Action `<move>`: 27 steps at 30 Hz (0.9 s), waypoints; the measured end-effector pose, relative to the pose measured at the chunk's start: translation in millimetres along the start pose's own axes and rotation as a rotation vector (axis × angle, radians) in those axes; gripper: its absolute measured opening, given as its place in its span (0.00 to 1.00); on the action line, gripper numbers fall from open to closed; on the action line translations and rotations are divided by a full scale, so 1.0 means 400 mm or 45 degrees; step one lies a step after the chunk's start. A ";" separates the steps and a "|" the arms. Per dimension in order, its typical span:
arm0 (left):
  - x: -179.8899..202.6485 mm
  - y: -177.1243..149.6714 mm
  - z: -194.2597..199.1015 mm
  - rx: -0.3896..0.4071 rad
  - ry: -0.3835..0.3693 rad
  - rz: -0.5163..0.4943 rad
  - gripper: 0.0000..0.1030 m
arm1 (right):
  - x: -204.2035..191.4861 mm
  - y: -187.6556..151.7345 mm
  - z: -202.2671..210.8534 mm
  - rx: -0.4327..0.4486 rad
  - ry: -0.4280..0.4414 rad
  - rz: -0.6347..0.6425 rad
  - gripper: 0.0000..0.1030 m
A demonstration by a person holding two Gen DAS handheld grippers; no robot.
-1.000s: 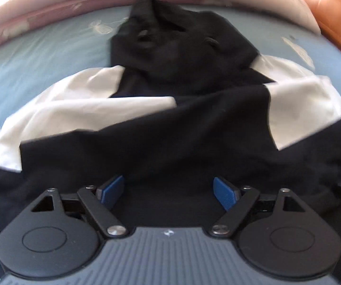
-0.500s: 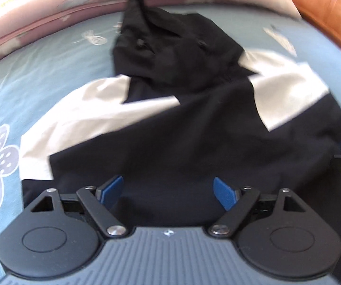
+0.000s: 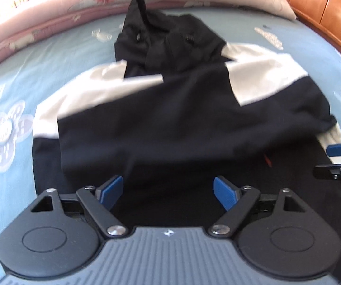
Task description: Fold clothes
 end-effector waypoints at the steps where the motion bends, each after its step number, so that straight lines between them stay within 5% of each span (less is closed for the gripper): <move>1: 0.003 -0.019 -0.002 -0.014 0.004 0.002 0.81 | -0.014 -0.012 -0.004 -0.009 0.002 0.031 0.61; 6: -0.018 -0.121 0.020 -0.056 0.013 0.032 0.82 | -0.059 -0.069 -0.035 -0.020 -0.052 0.127 0.64; 13: -0.065 -0.267 0.073 -0.096 0.008 0.093 0.95 | -0.071 -0.140 -0.039 -0.080 -0.115 0.110 1.00; 27: -0.104 -0.484 0.229 -0.192 -0.110 0.119 0.95 | -0.069 -0.174 -0.017 -0.206 -0.153 0.054 1.00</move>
Point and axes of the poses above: each gripper's, at about its wrist camera, not at the fingertips, and z roughly against the way its jaws point, x to its right, y to its top, the point moved 8 cm from there along -z, roughly the way its jaws point, and after that the axes turned 12 degrees about -y, right-handed, at the moved point
